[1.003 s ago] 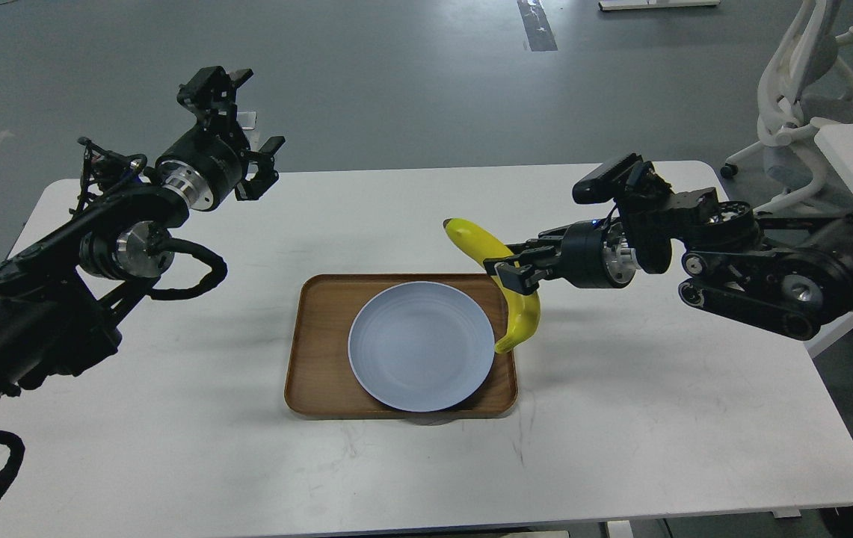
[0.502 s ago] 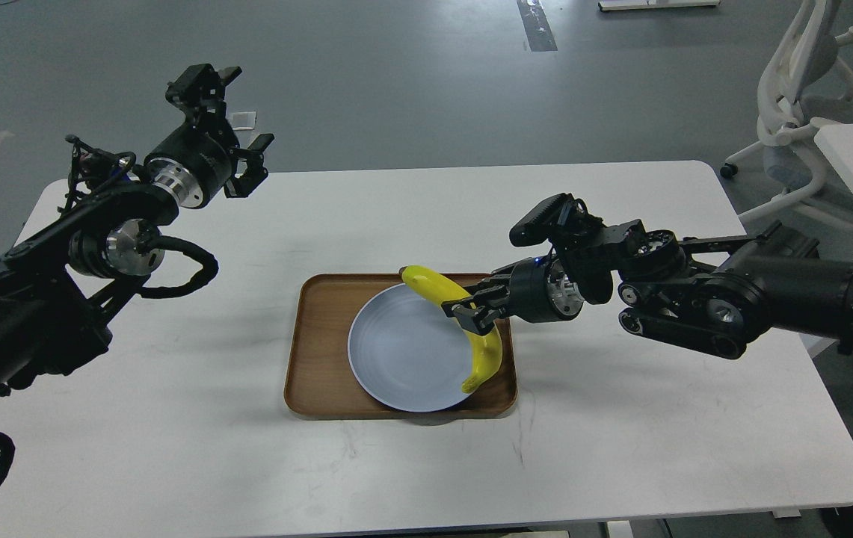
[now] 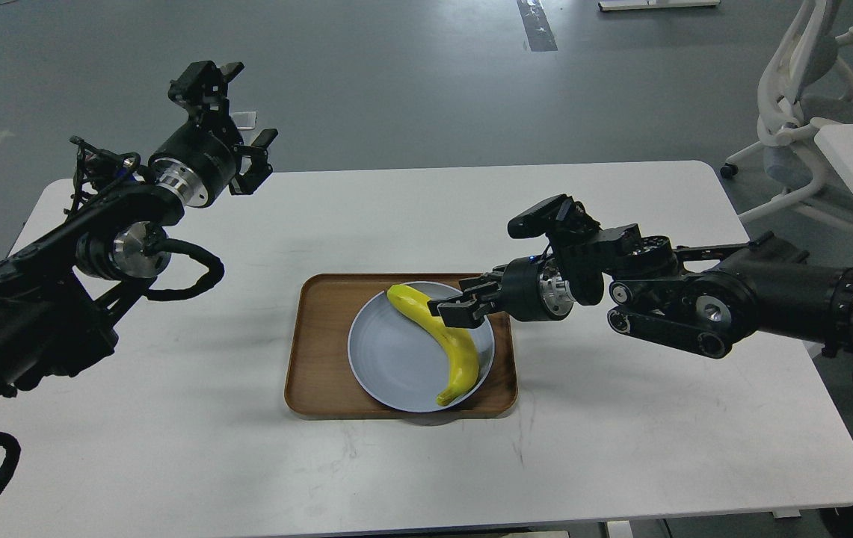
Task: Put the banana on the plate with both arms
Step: 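Release the banana and raise the right gripper away from the plate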
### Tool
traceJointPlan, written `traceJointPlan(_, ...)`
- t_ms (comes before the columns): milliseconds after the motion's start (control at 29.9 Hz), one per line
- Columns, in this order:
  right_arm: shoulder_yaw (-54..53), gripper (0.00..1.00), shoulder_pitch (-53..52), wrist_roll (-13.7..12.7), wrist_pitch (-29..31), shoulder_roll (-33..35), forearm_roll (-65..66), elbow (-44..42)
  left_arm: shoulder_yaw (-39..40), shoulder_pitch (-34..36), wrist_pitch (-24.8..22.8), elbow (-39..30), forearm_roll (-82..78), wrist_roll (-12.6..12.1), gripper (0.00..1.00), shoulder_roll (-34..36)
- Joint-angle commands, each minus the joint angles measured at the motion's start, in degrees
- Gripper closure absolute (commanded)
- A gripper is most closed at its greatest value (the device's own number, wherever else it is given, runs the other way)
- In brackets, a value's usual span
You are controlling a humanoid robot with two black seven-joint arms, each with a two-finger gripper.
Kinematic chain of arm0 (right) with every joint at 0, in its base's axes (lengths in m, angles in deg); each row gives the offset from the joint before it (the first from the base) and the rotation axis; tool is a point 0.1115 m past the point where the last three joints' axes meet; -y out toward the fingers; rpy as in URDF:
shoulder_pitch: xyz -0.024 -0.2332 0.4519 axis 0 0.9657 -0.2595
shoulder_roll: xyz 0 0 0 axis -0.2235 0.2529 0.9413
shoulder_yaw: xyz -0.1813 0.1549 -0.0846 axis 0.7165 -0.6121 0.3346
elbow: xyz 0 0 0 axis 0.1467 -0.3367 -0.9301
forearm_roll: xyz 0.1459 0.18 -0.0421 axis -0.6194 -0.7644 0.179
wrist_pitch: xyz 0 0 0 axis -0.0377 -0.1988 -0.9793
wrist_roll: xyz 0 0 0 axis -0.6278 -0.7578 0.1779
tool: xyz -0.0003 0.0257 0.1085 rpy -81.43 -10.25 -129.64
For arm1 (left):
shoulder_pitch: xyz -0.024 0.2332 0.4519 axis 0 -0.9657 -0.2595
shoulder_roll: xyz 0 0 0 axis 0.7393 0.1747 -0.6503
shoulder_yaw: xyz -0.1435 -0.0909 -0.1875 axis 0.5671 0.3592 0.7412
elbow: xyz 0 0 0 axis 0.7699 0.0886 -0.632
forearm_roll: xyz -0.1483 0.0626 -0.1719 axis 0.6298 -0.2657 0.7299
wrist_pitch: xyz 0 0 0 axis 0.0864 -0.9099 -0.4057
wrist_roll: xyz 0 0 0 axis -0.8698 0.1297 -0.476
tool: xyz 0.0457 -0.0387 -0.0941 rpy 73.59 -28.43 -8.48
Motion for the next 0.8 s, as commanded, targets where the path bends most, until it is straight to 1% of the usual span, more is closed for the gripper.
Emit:
traceJointPlan(0, -3.4, 0.01, -0.2, 0.0, 0.0, 0.7, -2.7, -0.1, 0.1, -0.1, -1.0, 0.0, 0.1, 0.0, 0.02, 0.1)
traceJointPlan(67, -5.9, 0.00, 0.0, -0.1, 0.0, 1.4, -4.8, -0.2, 0.1, -0.1, -1.4, -0.1, 0.4, -0.1, 0.02, 0.2)
traceJointPlan(100, -9.1, 0.00, 0.4, -0.3, 0.0, 2.7, -9.1, -0.4, 0.2, -0.3, -2.0, 0.0, 0.7, -0.1, 0.02, 0.3)
traceJointPlan(134, -12.5, 0.00, 0.9, -0.6, 0.1, 4.1, -15.9, -1.0, 0.4, -0.8, -2.6, 0.0, 0.8, -0.2, 0.02, 0.4)
traceJointPlan(167, -14.2, 0.00, 1.4, -0.9, 0.4, 4.5, -19.9, -1.5, 0.6, -1.1, -2.6, 0.0, 0.9, -0.2, 0.02, 0.4)
traceJointPlan(234, -21.7, 0.00, 3.9, -2.6, 0.5, 5.3, -37.1, -2.2, 0.8, -1.9, -2.9, 0.0, 1.0, -0.2, 0.02, 0.4)
traceJointPlan(267, -21.7, 0.00, 3.9, -2.6, 0.5, 5.3, -37.2, -2.2, 0.8, -1.9, -2.9, 0.0, 1.0, -0.2, 0.02, 0.4)
traceJointPlan(301, -25.5, 0.00, 5.4, -4.0, 0.4, 5.6, -45.6, -2.2, 0.9, -2.5, -3.0, 0.0, 1.1, -0.2, 0.02, 0.4)
traceJointPlan(334, -27.3, 0.01, 6.2, -4.8, 0.5, 6.3, -49.3, -2.2, 0.9, -2.8, -3.0, 0.0, 1.2, -0.2, 0.02, 0.5)
traceJointPlan(368, -31.0, 0.00, 7.8, -6.2, 0.6, 7.8, -56.2, -2.2, 1.3, -3.3, -3.5, 0.0, 1.4, -0.3, 0.02, 0.5)
traceJointPlan(401, -35.0, 0.00, 9.4, -7.6, 0.7, 8.7, -62.4, -2.3, 2.3, -3.9, -4.7, 0.0, 2.4, -0.6, 0.02, 0.7)
traceJointPlan(435, -37.0, 0.00, 10.4, -8.1, 0.7, 8.9, -65.1, -2.5, 2.8, -4.3, -5.6, 0.0, 2.9, -0.7, 0.02, 0.7)
traceJointPlan(468, -40.6, 0.00, 12.8, -9.2, 0.8, 8.9, -69.2, -3.3, 3.9, -5.2, -7.1, 0.0, 4.0, -1.0, 0.02, 0.7)
traceJointPlan(535, -44.0, 0.00, 15.2, -10.7, 0.9, 8.8, -71.7, -4.4, 4.6, -5.9, -8.0, 0.0, 4.7, -1.2, 0.02, 0.7)
traceJointPlan(602, -49.5, 0.00, 19.3, -13.9, 0.9, 8.3, -72.6, -5.4, 5.0, -6.8, -8.5, 0.0, 4.8, -1.3, 0.02, 0.7)
traceJointPlan(669, -52.2, 0.00, 21.6, -15.2, 0.8, 7.3, -72.9, -5.3, 5.2, -7.2, -8.7, -0.1, 4.9, -1.7, 0.02, 0.7)
traceJointPlan(769, -54.4, 0.00, 22.6, -15.1, 0.5, 6.6, -72.9, -5.5, 6.3, -8.1, -8.9, -0.2, 5.8, -2.2, 0.02, 0.7)
